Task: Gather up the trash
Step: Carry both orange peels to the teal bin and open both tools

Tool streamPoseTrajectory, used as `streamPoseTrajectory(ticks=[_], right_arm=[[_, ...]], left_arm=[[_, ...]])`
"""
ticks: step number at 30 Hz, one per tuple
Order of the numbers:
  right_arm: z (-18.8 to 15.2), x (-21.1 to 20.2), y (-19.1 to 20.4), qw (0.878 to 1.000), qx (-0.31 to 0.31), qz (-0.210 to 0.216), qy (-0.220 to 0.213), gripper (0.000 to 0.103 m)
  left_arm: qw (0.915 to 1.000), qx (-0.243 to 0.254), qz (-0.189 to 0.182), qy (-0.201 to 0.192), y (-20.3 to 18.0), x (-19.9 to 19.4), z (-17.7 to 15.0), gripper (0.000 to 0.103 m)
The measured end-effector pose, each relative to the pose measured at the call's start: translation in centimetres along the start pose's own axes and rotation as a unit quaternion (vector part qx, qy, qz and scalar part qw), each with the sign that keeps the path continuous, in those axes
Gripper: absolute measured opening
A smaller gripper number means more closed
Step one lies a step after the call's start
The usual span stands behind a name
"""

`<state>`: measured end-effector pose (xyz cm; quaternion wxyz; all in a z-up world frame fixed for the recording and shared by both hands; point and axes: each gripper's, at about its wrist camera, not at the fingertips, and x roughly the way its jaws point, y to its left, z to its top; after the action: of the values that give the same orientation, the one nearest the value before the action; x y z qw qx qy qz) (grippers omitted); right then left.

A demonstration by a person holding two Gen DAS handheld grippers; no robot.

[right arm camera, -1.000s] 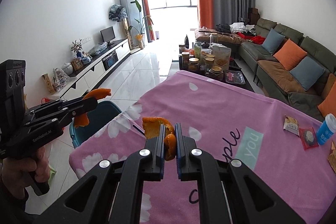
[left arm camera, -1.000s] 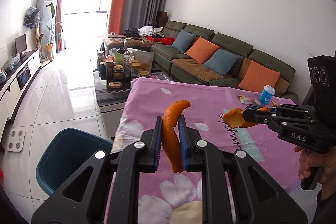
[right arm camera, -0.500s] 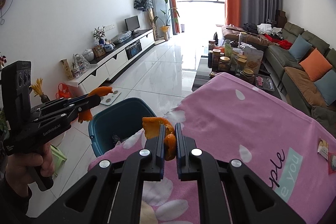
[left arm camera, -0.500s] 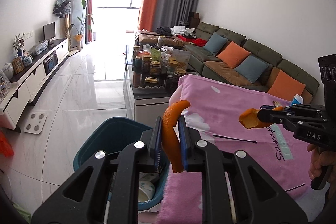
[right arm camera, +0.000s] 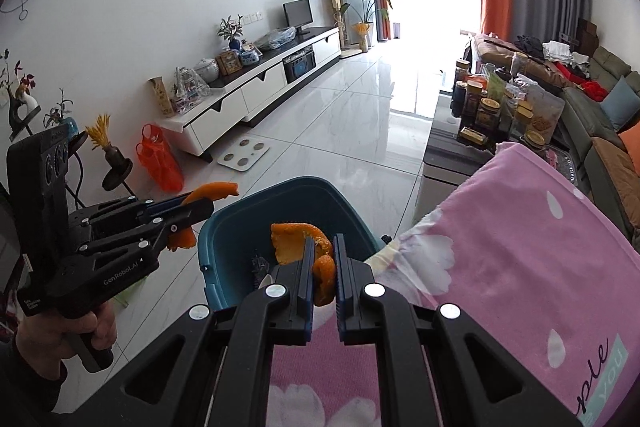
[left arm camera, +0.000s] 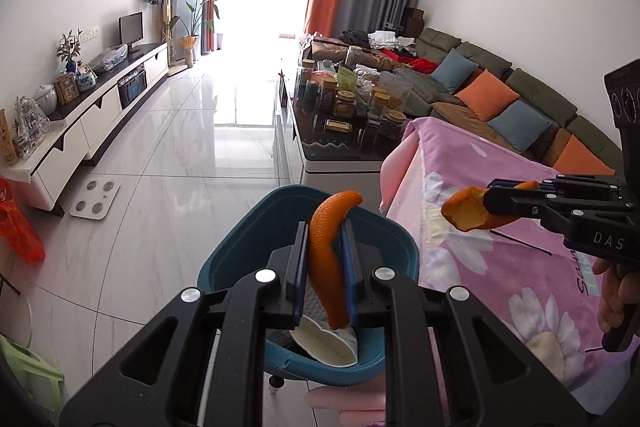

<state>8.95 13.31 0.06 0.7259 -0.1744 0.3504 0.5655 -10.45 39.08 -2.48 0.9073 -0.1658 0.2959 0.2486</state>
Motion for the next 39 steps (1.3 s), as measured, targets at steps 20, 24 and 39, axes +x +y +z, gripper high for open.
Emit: streamPoseTrajectory(ticks=[20,24,39], right_arm=[[1.8,9.5,1.1,0.996,-0.013,0.005,0.089,0.013],[1.8,9.7,1.0,0.996,-0.009,0.004,0.089,0.015],[2.2,7.4,1.0,0.998,-0.002,0.005,0.058,0.030]], left_arm=[[0.9968,-0.013,0.024,0.075,-0.3,11.5,-1.0,0.030],[0.9971,-0.014,0.024,0.071,-0.4,12.4,-0.8,0.035],[0.9988,-0.030,0.025,0.030,0.7,8.9,0.0,0.046]])
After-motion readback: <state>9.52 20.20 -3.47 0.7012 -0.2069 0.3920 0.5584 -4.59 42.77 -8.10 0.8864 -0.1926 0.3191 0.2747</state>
